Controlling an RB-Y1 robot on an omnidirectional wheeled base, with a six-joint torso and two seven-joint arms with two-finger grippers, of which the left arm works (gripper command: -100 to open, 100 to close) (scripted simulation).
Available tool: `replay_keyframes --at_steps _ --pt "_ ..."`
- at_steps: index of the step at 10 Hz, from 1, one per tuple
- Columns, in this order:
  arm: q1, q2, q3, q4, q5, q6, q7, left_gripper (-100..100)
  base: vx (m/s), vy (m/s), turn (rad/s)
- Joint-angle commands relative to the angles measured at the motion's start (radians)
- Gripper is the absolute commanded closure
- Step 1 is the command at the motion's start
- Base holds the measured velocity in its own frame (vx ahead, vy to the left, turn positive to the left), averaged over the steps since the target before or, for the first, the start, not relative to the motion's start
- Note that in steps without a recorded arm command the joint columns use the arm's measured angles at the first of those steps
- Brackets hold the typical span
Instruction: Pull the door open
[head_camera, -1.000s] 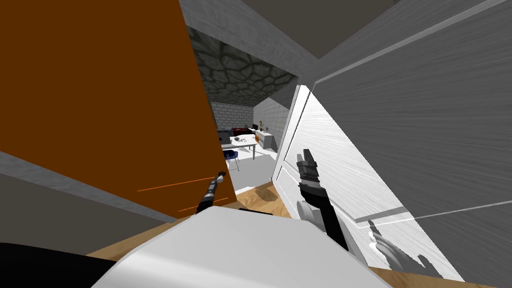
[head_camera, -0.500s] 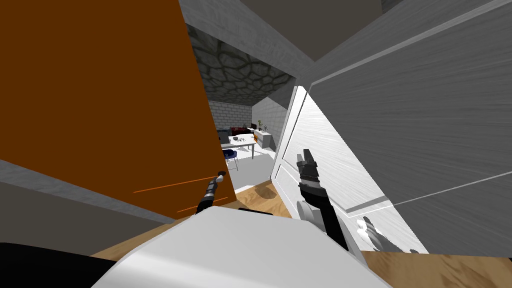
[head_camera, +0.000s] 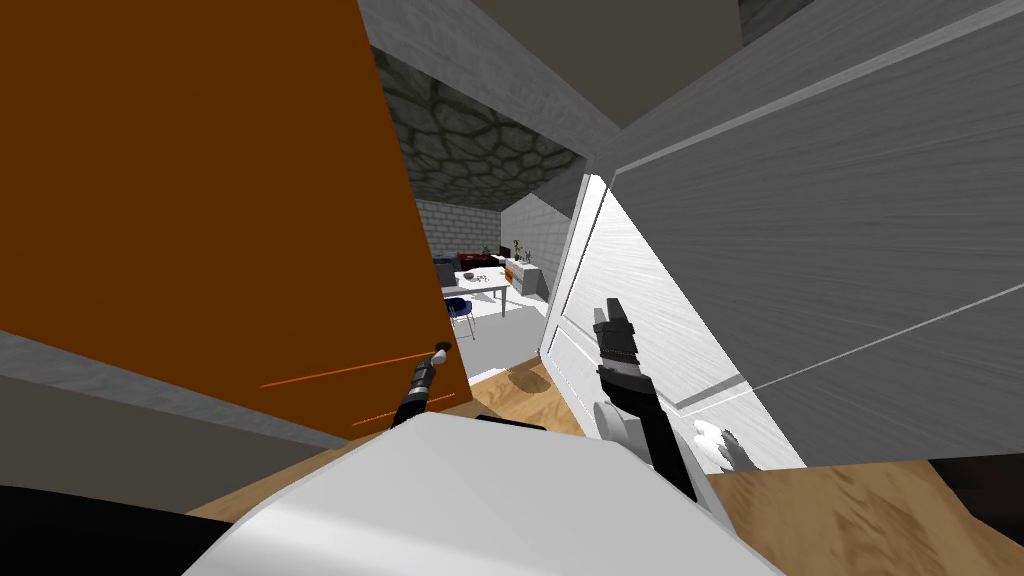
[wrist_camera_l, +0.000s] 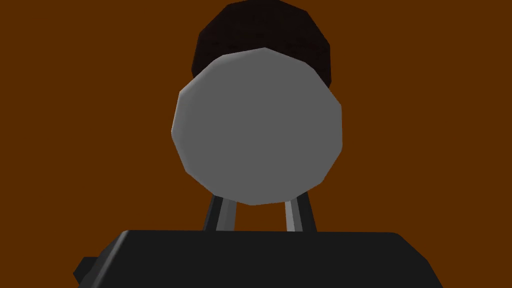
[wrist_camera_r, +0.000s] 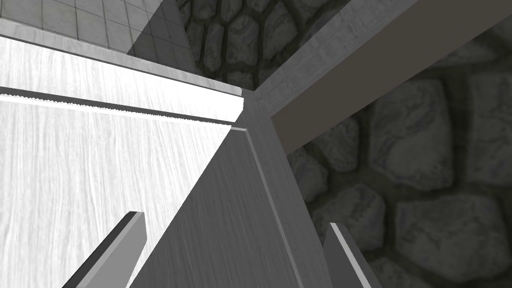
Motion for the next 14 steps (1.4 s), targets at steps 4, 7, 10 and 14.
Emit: replay_keyframes --at_steps 4,7,10,14 --pt "-0.018 0.001 -0.034 0.001 0.041 -0.009 0.112 100 -0.040 0.007 -0.049" --pt "-0.021 0.007 -0.048 0.005 0.078 -0.009 0.182 100 -0.047 0.010 -0.072" --pt "-0.023 0.010 -0.055 0.007 0.096 -0.009 0.241 100 -0.044 0.009 -0.042" --pt "-0.022 0.000 -0.066 0.021 0.150 -0.002 0.349 -100 -0.085 -0.012 -0.039"
